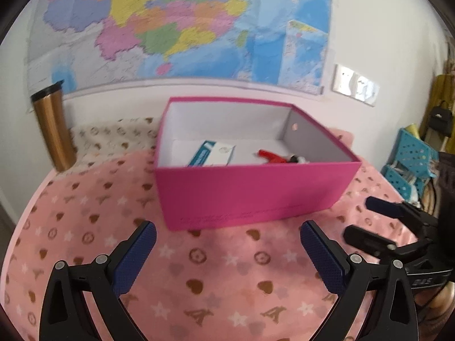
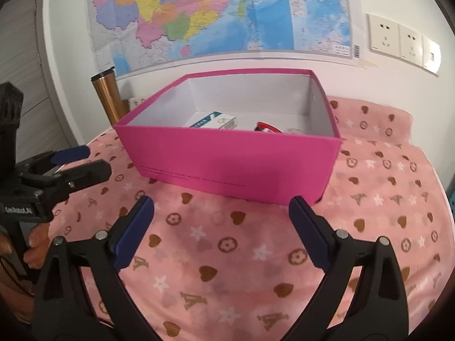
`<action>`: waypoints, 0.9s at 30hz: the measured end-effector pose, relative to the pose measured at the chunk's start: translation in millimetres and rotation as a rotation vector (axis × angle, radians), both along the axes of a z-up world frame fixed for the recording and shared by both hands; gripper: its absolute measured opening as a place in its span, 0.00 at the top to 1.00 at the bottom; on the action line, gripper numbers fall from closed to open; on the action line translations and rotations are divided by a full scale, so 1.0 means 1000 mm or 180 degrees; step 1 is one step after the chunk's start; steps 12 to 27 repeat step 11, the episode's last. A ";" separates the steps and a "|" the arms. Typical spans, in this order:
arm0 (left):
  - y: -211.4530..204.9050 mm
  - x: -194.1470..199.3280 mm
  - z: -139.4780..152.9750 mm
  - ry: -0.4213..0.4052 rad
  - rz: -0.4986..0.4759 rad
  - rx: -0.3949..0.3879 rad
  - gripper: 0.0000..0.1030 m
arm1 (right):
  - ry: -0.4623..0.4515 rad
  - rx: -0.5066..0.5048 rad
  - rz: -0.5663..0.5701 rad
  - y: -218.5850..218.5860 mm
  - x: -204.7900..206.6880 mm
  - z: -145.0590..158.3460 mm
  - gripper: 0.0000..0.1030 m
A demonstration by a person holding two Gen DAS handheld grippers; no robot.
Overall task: Organize rigid objects
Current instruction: 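Withdraw the open right gripper from the magenta box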
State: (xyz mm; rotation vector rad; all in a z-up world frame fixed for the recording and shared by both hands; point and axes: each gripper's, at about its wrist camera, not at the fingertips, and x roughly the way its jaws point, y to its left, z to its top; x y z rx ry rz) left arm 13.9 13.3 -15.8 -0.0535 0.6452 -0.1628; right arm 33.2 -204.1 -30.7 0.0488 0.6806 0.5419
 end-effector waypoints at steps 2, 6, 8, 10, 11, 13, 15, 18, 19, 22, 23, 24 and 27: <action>0.003 -0.003 -0.005 0.0053 0.0061 -0.0008 0.00 | 0.0013 0.0007 -0.0005 0.000 -0.004 -0.002 0.06; 0.003 -0.010 -0.011 0.0055 0.0155 0.0104 0.00 | 0.0046 -0.0014 0.0012 0.002 -0.011 -0.006 0.06; 0.000 -0.014 -0.012 0.0007 0.0119 0.0149 0.00 | 0.0068 -0.0010 0.0015 0.004 -0.013 -0.008 0.06; -0.003 -0.016 -0.014 0.0011 0.0140 0.0223 0.00 | 0.0078 0.0004 0.0019 0.005 -0.014 -0.009 0.06; -0.004 -0.016 -0.016 0.0050 0.0125 0.0208 0.00 | 0.0084 0.0002 0.0023 0.005 -0.015 -0.010 0.06; -0.004 -0.016 -0.016 0.0050 0.0125 0.0208 0.00 | 0.0084 0.0002 0.0023 0.005 -0.015 -0.010 0.06; -0.004 -0.016 -0.016 0.0050 0.0125 0.0208 0.00 | 0.0084 0.0002 0.0023 0.005 -0.015 -0.010 0.06; -0.004 -0.016 -0.016 0.0050 0.0125 0.0208 0.00 | 0.0084 0.0002 0.0023 0.005 -0.015 -0.010 0.06; -0.004 -0.016 -0.016 0.0050 0.0125 0.0208 0.00 | 0.0084 0.0002 0.0023 0.005 -0.015 -0.010 0.06; -0.004 -0.016 -0.016 0.0050 0.0125 0.0208 0.00 | 0.0084 0.0002 0.0023 0.005 -0.015 -0.010 0.06; -0.004 -0.016 -0.016 0.0050 0.0125 0.0208 0.00 | 0.0084 0.0002 0.0023 0.005 -0.015 -0.010 0.06; -0.004 -0.016 -0.016 0.0050 0.0125 0.0208 0.00 | 0.0084 0.0002 0.0023 0.005 -0.015 -0.010 0.06; -0.004 -0.016 -0.016 0.0050 0.0125 0.0208 0.00 | 0.0084 0.0002 0.0023 0.005 -0.015 -0.010 0.06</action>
